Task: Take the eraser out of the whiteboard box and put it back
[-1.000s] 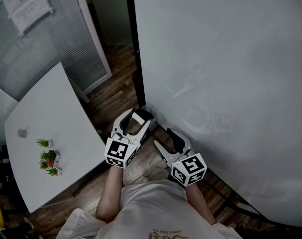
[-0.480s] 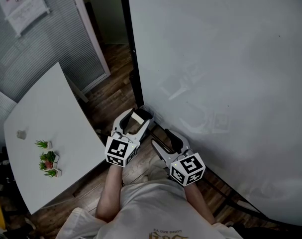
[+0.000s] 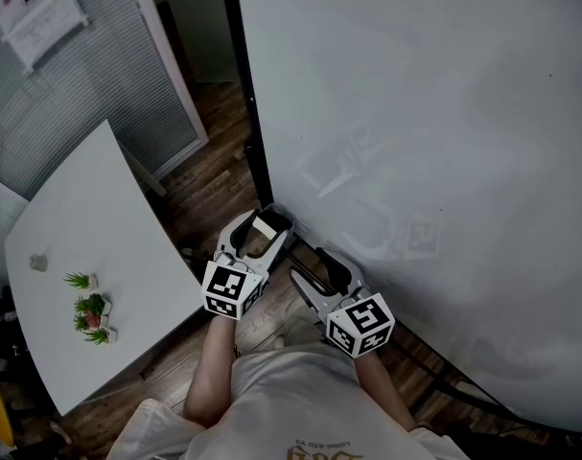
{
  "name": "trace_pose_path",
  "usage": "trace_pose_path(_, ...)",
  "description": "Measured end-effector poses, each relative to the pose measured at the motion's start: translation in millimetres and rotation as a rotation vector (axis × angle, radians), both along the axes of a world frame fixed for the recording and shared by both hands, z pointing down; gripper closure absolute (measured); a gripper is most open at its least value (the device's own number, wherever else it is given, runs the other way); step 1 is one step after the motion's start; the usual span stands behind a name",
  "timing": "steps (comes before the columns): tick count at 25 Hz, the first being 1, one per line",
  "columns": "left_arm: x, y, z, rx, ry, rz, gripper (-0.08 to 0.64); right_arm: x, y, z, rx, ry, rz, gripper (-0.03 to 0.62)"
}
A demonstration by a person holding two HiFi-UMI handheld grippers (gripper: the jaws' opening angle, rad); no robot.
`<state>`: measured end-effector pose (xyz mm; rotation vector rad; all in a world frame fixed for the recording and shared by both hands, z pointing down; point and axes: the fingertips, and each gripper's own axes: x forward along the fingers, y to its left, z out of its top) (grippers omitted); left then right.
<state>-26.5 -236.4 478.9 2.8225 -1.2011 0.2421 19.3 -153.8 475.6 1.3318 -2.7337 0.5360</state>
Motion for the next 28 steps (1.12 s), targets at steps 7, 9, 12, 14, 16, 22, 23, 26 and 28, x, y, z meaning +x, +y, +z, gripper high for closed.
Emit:
trace_pose_path(7,3,-3,3,-0.015,-0.002,0.01,0.295,-1,-2,0,-0.01,0.003,-0.003,0.332)
trace_pose_path(9,3,-4,7,-0.02,-0.006,0.009,0.295,0,-3,1,-0.011,0.004,-0.002,0.332)
trace_pose_path(12,1,-5,13,-0.021,-0.014,0.004,0.295,1,-4,1,-0.011,0.003,0.0,0.332)
trace_pose_path(14,1,-5,12,-0.026,-0.008,0.007,0.295,1,-5,0,-0.012,0.002,0.002,0.331)
trace_pose_path(16,3,-5,10,-0.036,0.005,0.014,0.295,2,-5,0,-0.013,0.002,0.003,0.333)
trace_pose_path(22,5,-7,13,-0.049,0.002,0.016,0.293,2,-6,0,-0.015,0.001,0.001,0.333)
trace_pose_path(23,4,-7,13,-0.049,0.007,0.015,0.293,2,-6,1,-0.014,0.001,0.002,0.333)
trace_pose_path(26,3,-6,12,-0.049,0.022,0.011,0.294,3,-5,1,-0.014,-0.001,0.006,0.333)
trace_pose_path(28,3,-7,11,-0.047,0.024,0.008,0.295,4,-5,1,-0.014,-0.001,0.009,0.333)
